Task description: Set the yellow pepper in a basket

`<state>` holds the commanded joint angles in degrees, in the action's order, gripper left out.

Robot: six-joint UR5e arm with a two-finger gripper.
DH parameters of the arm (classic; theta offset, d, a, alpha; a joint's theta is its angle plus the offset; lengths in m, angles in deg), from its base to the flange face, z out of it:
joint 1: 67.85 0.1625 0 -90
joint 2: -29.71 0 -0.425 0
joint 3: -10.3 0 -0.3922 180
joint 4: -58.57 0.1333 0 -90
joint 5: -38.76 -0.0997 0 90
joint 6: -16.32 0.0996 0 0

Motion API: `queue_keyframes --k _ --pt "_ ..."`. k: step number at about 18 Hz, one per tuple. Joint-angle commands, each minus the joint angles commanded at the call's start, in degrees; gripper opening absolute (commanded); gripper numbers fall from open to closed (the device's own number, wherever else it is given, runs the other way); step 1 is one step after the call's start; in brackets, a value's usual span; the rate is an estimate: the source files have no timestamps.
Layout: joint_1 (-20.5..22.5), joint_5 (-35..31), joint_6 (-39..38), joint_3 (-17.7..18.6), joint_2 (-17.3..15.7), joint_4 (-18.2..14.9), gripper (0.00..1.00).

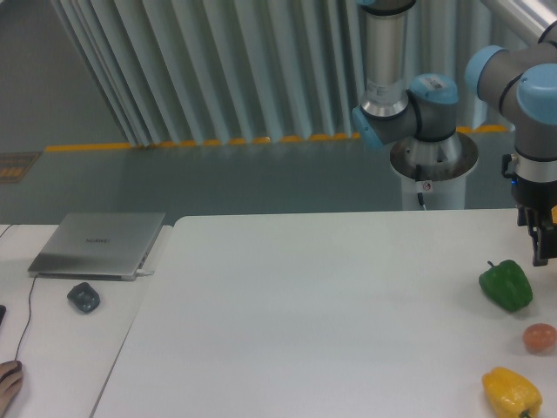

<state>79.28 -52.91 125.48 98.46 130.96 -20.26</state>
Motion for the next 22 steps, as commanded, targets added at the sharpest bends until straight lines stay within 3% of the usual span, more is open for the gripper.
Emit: queue_keyframes --k 10,14,19,21,22 --pt "0.26 0.70 -0.26 0.96 -0.26 0.09 1.00" --pt "1.06 1.76 -3.94 2.28 -0.35 2.90 1.00" --pt "-0.96 2.46 -27.03 2.72 -0.53 3.51 1.00" --pt "-2.19 5.52 -39.31 2.64 -0.09 5.35 1.00" --pt "-2.28 5.71 -41.81 2.72 0.00 6.14 1.00"
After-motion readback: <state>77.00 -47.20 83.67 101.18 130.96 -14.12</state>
